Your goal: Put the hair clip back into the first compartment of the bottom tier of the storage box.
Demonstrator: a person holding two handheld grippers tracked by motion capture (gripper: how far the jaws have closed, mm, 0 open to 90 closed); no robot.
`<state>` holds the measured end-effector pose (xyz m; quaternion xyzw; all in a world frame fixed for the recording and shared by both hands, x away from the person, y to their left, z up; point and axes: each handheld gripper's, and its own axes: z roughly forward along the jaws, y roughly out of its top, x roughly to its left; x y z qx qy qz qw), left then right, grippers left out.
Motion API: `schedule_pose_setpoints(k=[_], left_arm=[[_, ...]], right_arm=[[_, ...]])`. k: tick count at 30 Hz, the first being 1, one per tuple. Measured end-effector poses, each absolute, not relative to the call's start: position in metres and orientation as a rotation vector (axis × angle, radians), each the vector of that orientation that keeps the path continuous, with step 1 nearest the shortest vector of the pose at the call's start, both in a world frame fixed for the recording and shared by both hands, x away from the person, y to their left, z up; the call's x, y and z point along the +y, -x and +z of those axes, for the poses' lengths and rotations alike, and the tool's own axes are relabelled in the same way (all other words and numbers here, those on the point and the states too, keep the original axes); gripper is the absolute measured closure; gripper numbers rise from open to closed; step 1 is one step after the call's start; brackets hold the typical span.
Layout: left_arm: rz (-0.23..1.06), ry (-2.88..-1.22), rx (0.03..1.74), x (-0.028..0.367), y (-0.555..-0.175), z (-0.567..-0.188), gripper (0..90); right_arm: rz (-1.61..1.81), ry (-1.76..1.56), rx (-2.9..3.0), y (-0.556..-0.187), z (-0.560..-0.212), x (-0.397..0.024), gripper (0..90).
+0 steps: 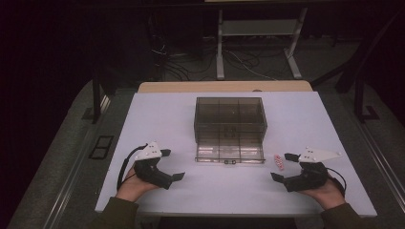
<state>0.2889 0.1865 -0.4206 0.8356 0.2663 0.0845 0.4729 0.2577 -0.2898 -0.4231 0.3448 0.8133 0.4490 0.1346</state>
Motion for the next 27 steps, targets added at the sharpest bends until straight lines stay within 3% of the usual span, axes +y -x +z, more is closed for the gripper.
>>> schedule_pose_setpoints(k=[27], left_arm=[[0.192,-2.023,0.652,0.1891,-0.2885,-0.4230,0.0]], right_arm=[[1.288,-1.026,2.356,-0.2626,-0.4183,-0.2931,9.7]])
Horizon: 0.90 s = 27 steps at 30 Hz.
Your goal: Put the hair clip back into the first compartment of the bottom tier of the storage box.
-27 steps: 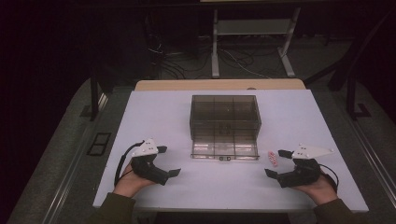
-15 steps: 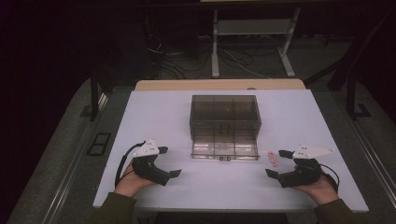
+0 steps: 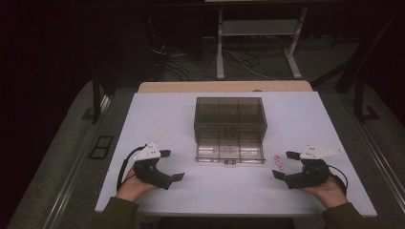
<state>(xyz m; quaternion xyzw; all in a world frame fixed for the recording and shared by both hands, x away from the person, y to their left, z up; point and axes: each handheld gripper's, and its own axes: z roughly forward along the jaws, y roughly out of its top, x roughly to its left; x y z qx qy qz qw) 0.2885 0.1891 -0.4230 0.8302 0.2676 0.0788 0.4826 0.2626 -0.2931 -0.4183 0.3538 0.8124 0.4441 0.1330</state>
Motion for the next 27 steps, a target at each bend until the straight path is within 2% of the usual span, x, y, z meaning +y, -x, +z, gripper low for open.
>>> schedule_pose_setpoints(k=[27], left_arm=[[0.184,-2.009,0.659,0.189,-0.288,-0.423,0.0]], right_arm=[[1.298,-1.036,2.325,-0.279,-0.410,-0.294,9.7]])
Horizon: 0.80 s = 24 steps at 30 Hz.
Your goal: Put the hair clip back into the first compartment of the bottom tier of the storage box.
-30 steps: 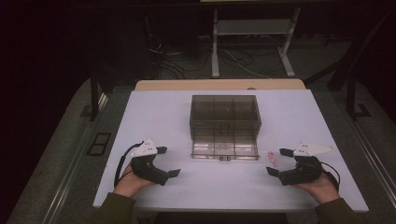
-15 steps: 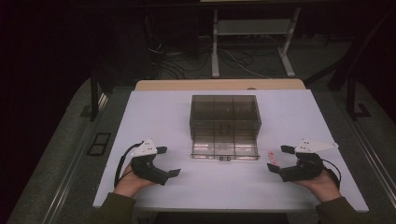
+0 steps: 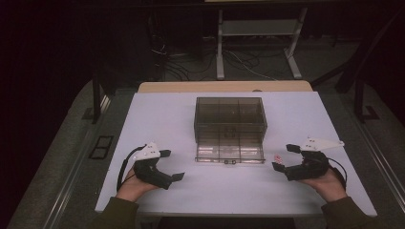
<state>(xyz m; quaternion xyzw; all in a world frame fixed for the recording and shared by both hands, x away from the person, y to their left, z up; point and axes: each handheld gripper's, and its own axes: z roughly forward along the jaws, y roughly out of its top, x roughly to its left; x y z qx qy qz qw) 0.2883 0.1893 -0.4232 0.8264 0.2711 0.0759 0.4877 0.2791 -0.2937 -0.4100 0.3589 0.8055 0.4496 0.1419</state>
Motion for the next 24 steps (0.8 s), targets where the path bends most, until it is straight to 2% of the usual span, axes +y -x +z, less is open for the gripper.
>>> schedule_pose_setpoints(k=[24], left_arm=[[0.181,-2.000,0.659,0.189,-0.289,-0.423,0.0]], right_arm=[[1.247,-1.067,2.352,-0.300,-0.408,-0.290,9.8]])
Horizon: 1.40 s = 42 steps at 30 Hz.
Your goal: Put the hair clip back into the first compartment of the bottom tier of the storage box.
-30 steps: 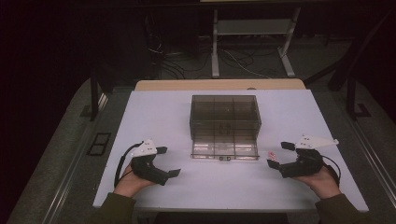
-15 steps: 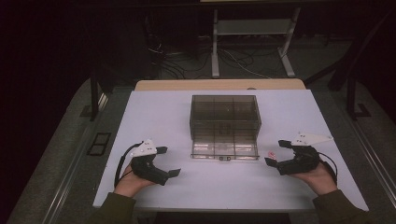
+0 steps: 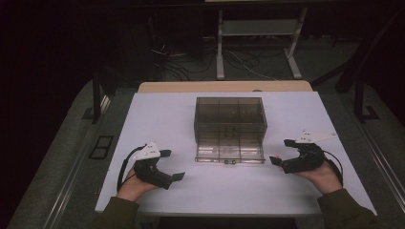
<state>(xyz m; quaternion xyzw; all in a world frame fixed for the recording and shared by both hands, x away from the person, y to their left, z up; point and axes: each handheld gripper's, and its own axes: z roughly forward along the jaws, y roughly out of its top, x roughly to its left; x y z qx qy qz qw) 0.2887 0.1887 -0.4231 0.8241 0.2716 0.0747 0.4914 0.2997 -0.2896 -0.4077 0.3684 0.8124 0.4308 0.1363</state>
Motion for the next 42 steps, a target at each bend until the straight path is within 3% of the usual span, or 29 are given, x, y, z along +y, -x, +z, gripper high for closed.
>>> schedule_pose_setpoints(k=[42], left_arm=[[0.180,-2.002,0.668,0.189,-0.288,-0.426,0.0]], right_arm=[[1.025,-1.187,2.404,-0.316,-0.418,-0.290,11.1]])
